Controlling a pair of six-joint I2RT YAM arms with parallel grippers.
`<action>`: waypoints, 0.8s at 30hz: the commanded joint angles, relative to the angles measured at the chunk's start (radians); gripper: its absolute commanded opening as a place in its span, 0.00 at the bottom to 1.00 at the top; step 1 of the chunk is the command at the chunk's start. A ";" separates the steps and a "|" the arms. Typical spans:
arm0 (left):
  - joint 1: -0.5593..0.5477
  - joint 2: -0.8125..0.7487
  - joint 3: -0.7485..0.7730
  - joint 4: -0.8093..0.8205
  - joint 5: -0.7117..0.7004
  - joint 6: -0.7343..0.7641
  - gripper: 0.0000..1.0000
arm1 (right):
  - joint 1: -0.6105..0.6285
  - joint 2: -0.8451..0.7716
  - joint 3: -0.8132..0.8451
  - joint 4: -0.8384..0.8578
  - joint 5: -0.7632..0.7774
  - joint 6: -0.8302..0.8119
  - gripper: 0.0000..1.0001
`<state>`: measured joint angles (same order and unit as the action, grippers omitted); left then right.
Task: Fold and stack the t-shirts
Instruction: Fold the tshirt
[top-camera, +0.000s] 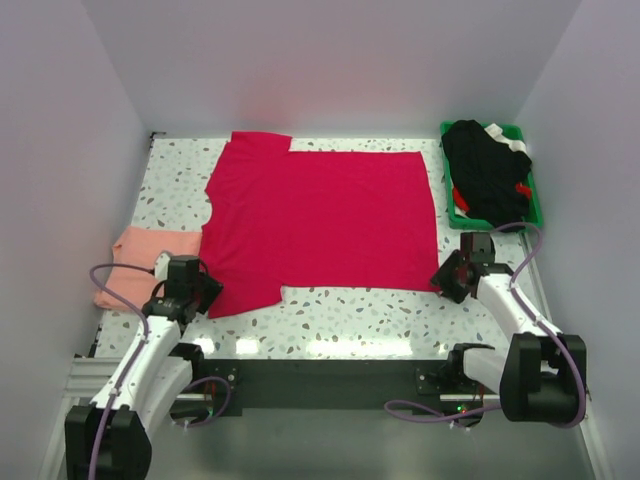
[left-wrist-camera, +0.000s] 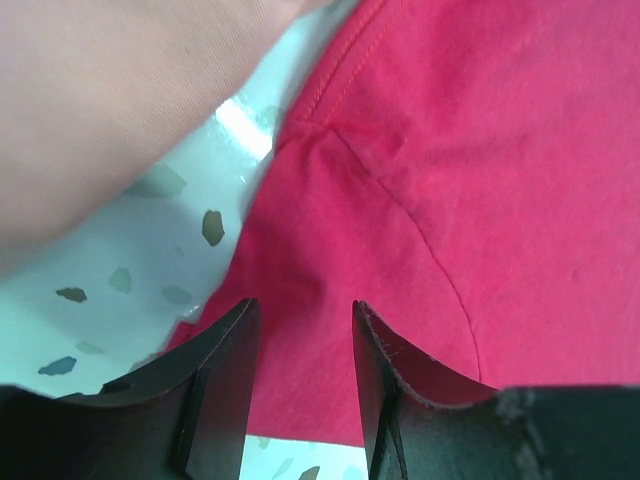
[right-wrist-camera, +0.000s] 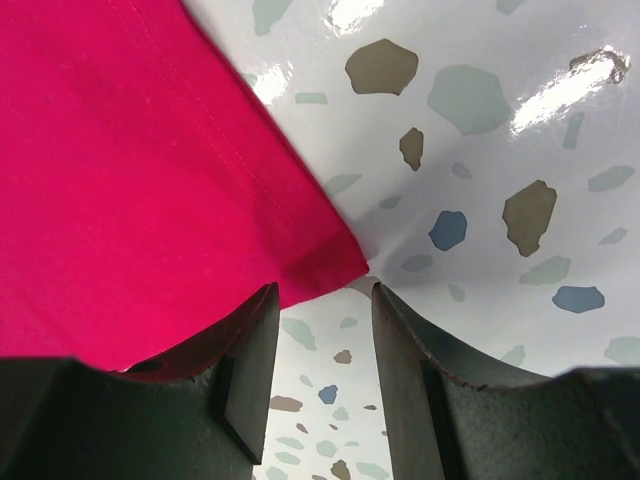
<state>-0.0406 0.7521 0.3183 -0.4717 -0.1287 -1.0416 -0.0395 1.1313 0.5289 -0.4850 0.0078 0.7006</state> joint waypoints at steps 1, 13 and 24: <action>-0.059 0.001 0.002 -0.021 -0.074 -0.054 0.47 | 0.000 -0.004 -0.015 0.017 -0.005 0.019 0.45; -0.137 0.045 -0.019 -0.030 -0.187 -0.109 0.40 | -0.002 0.081 -0.014 0.082 -0.040 0.022 0.34; -0.139 0.056 -0.004 0.022 -0.167 -0.041 0.00 | 0.000 0.101 0.029 0.088 -0.066 -0.004 0.02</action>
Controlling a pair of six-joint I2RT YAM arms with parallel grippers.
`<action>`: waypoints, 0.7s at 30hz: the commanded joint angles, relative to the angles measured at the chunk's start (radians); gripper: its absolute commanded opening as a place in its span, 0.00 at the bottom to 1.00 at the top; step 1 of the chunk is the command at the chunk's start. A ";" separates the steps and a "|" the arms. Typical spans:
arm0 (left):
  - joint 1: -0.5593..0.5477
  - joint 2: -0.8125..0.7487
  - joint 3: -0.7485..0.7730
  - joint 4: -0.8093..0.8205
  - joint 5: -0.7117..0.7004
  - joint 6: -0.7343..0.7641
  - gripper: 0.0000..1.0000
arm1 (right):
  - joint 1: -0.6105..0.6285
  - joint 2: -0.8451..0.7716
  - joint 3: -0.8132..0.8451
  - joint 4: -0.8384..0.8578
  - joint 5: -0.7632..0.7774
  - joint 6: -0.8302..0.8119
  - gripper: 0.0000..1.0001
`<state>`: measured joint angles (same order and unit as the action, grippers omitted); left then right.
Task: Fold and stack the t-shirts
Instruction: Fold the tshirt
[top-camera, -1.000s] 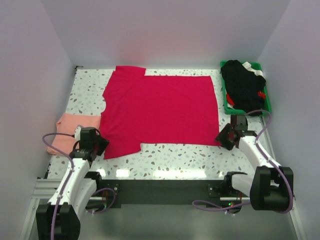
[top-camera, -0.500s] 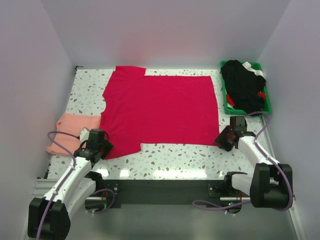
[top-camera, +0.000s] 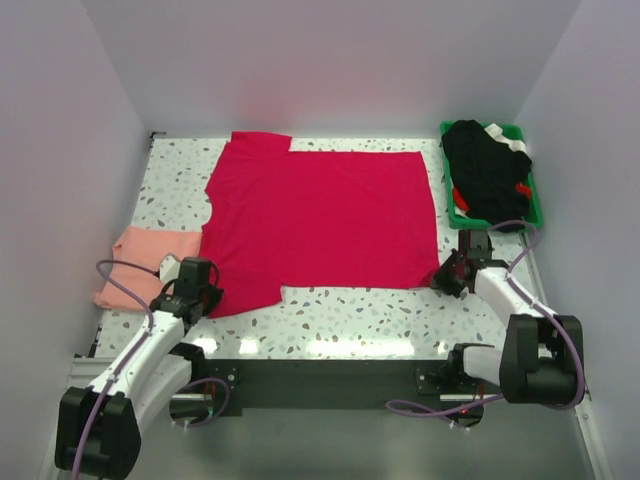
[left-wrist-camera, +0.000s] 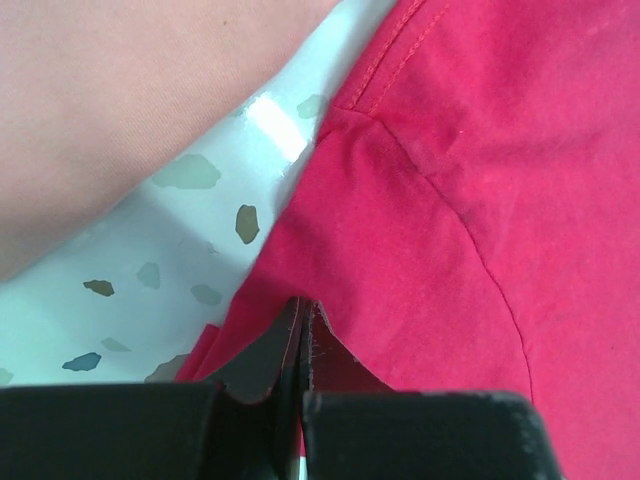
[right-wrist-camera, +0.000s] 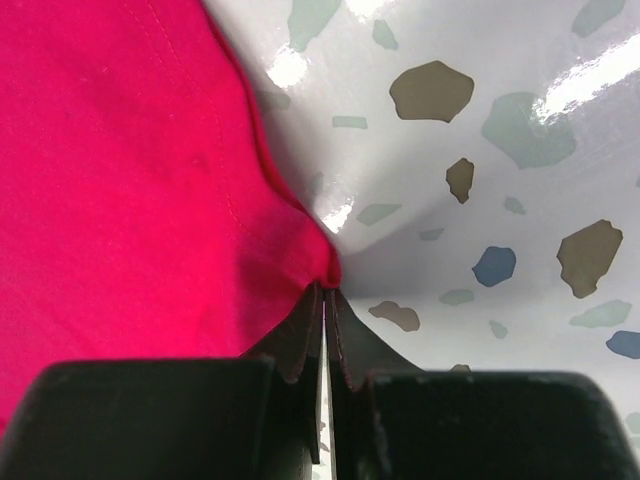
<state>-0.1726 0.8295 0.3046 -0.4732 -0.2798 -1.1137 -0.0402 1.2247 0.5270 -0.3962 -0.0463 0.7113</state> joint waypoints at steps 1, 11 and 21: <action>-0.007 -0.039 0.017 0.021 -0.021 0.035 0.00 | -0.001 0.003 0.045 -0.010 -0.016 -0.018 0.00; -0.007 -0.086 0.128 -0.056 -0.042 0.069 0.00 | -0.001 -0.060 0.134 -0.067 -0.026 -0.042 0.00; -0.019 -0.007 0.142 -0.215 -0.096 -0.064 0.66 | -0.001 -0.030 0.131 -0.012 -0.099 -0.049 0.00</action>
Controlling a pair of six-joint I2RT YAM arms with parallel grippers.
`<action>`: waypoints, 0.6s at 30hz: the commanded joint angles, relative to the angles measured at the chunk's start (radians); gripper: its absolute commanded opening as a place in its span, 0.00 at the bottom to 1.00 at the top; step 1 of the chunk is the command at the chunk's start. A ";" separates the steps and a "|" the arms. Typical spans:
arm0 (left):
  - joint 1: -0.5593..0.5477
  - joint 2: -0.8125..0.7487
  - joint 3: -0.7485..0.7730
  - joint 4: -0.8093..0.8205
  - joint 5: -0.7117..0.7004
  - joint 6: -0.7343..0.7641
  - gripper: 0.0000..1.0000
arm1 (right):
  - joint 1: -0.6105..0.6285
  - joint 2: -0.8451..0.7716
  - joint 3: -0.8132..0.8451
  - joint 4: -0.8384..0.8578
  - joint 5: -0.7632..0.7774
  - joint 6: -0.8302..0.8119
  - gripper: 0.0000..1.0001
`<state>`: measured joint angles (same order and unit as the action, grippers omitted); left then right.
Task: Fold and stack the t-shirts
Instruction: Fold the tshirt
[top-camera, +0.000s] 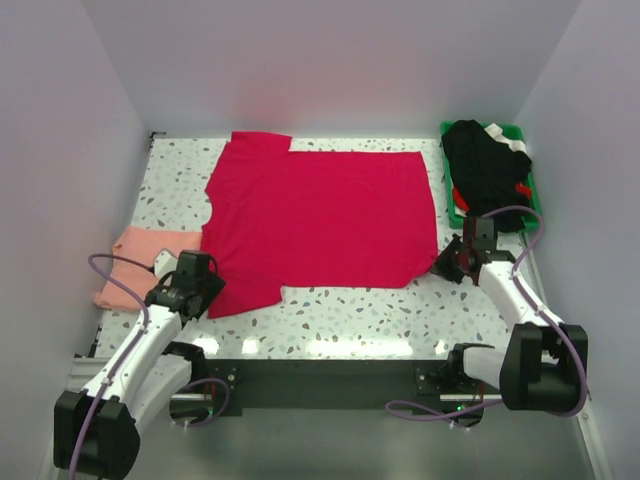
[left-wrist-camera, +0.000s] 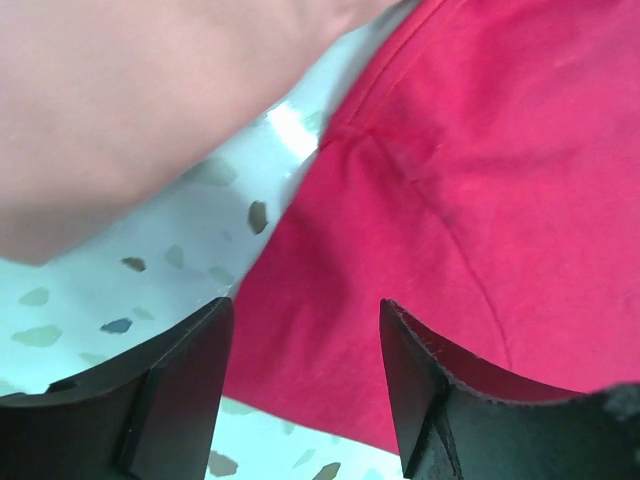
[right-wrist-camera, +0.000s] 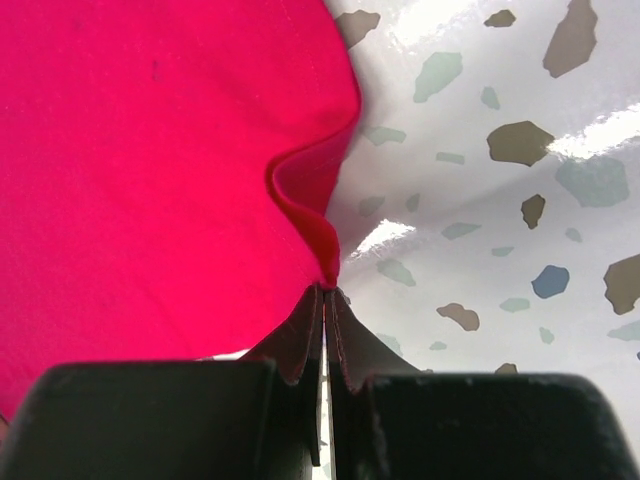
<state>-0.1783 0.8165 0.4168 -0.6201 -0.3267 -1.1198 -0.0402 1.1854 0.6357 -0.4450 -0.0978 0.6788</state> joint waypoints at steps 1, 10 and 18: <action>-0.024 0.004 0.028 -0.093 -0.055 -0.086 0.66 | -0.001 0.029 0.022 0.043 -0.052 -0.019 0.00; -0.081 -0.040 0.002 -0.168 -0.078 -0.202 0.67 | -0.001 0.131 0.036 0.098 -0.112 -0.042 0.00; -0.118 0.018 -0.001 -0.155 -0.055 -0.213 0.56 | -0.001 0.122 0.024 0.097 -0.125 -0.039 0.00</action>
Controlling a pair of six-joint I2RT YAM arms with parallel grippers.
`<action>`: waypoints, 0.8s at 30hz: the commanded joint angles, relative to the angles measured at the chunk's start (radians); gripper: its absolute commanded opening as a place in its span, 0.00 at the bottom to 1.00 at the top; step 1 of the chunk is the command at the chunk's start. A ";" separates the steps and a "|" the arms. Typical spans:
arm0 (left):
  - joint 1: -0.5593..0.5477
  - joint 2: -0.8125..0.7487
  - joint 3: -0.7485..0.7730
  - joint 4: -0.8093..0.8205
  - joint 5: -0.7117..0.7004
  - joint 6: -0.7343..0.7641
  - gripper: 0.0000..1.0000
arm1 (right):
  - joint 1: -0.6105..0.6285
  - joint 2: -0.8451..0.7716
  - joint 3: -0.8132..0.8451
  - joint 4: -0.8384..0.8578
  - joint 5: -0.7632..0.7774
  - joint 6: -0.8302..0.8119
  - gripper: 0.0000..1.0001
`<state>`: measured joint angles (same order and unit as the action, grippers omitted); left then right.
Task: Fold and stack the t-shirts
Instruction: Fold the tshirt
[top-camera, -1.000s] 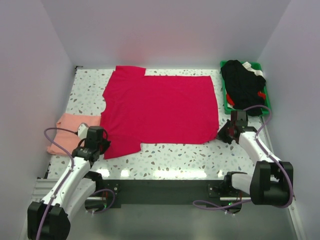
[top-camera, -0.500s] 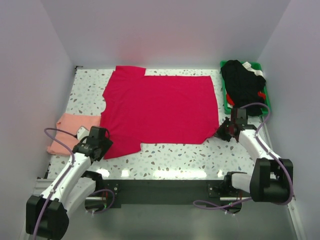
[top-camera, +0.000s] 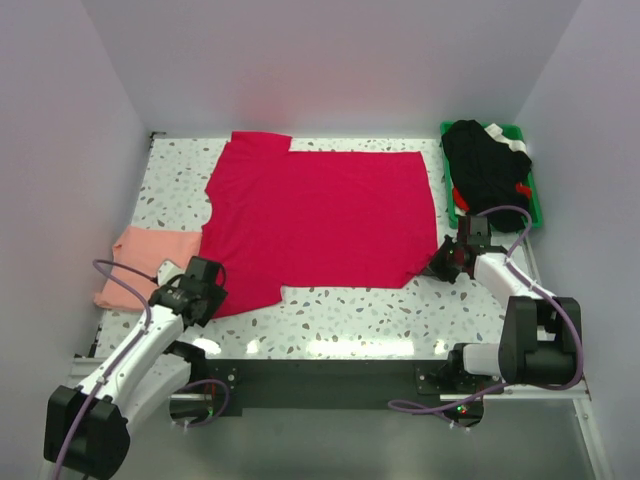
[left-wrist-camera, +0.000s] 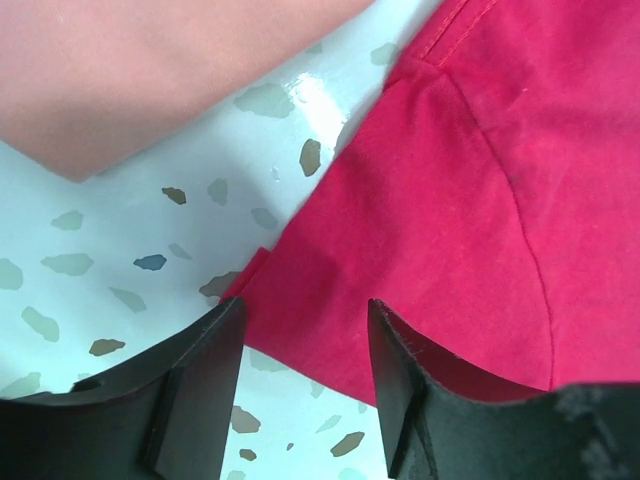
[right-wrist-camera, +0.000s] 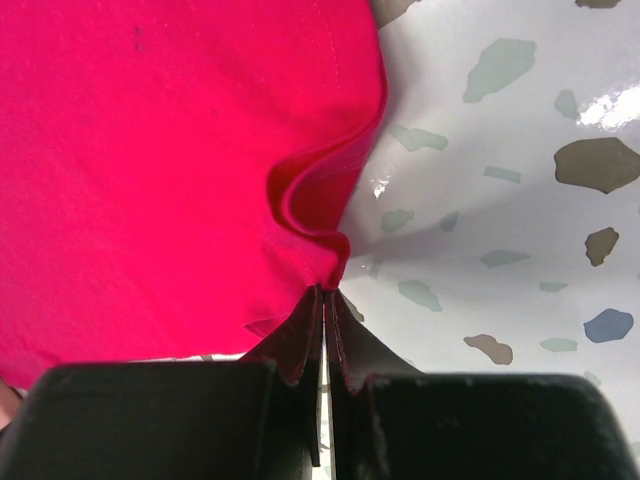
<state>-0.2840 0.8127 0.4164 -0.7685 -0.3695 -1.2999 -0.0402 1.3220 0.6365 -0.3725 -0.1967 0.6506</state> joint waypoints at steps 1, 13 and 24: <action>-0.015 0.026 -0.004 -0.002 -0.013 -0.035 0.55 | -0.001 -0.020 0.022 0.023 -0.021 -0.012 0.00; -0.017 0.080 -0.024 0.047 -0.020 -0.016 0.45 | -0.001 -0.035 0.015 0.015 -0.007 -0.014 0.00; -0.017 0.085 -0.018 0.081 -0.039 0.011 0.03 | -0.001 -0.053 0.019 0.004 -0.006 -0.011 0.00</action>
<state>-0.2955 0.9035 0.3996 -0.7216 -0.3820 -1.2964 -0.0402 1.2976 0.6365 -0.3740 -0.2008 0.6476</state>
